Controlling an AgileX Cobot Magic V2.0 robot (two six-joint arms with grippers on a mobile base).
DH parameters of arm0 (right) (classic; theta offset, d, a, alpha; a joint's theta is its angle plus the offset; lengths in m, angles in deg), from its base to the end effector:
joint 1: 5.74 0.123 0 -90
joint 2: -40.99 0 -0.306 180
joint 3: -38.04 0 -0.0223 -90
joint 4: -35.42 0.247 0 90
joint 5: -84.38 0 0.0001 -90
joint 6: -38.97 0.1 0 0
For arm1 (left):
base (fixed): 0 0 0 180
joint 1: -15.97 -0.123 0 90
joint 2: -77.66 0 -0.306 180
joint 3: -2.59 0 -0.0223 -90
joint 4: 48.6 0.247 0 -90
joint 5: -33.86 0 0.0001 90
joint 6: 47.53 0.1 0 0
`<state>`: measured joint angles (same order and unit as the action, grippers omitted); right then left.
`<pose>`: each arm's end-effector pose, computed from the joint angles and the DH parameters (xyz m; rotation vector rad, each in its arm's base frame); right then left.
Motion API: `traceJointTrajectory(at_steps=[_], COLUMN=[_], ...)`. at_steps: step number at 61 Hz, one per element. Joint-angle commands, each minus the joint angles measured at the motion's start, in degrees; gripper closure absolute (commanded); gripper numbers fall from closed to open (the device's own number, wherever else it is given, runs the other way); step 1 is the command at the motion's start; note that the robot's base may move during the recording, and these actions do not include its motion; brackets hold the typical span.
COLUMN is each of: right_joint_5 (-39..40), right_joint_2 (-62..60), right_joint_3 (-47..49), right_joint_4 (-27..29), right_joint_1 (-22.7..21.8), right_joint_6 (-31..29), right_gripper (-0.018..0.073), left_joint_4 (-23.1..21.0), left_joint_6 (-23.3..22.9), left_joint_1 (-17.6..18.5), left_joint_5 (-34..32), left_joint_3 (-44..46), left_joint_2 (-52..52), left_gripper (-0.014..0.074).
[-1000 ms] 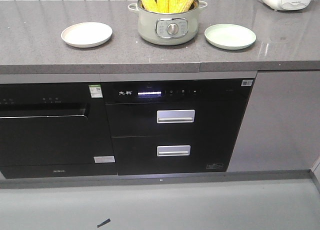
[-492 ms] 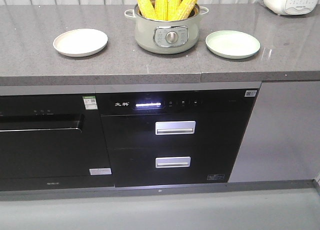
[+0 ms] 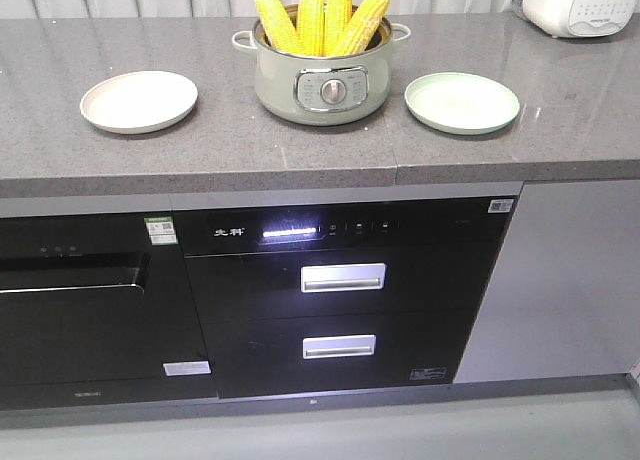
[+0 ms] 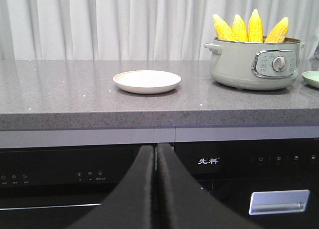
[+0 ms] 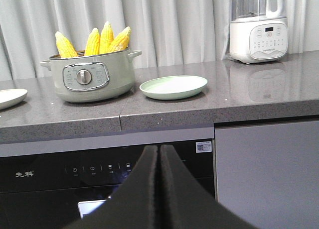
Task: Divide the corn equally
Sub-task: 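Drive the base forward toward the counter with the pot and plates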
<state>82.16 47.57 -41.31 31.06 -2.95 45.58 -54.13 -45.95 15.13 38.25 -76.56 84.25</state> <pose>0.0407 0.0017 0.2010 -0.0049 1.5388 0.0677 0.0407 -0.0002 0.1984 -0.0597 1.5718 -0.0482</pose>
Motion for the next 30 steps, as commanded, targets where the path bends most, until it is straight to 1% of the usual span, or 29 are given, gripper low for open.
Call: traceJointTrajectory(at_steps=[1,30], right_joint_5=[4.4,4.4], right_joint_2=[-0.4,-0.4], right_joint_3=[-1.0,-1.0], right_joint_4=[-0.7,-0.7], right_joint_1=[-0.4,-0.4], right_joint_6=[-0.5,-0.5], right_gripper=[0.0561,0.0561], left_joint_4=[-0.5,-0.5], left_joint_6=[0.1,0.1], left_joint_1=[0.4,0.4], left_joint_5=[-4.4,-4.4], left_joint_3=[1.3,1.3], left_joint_2=[-0.8,-0.8], left_gripper=[0.0603,0.0603])
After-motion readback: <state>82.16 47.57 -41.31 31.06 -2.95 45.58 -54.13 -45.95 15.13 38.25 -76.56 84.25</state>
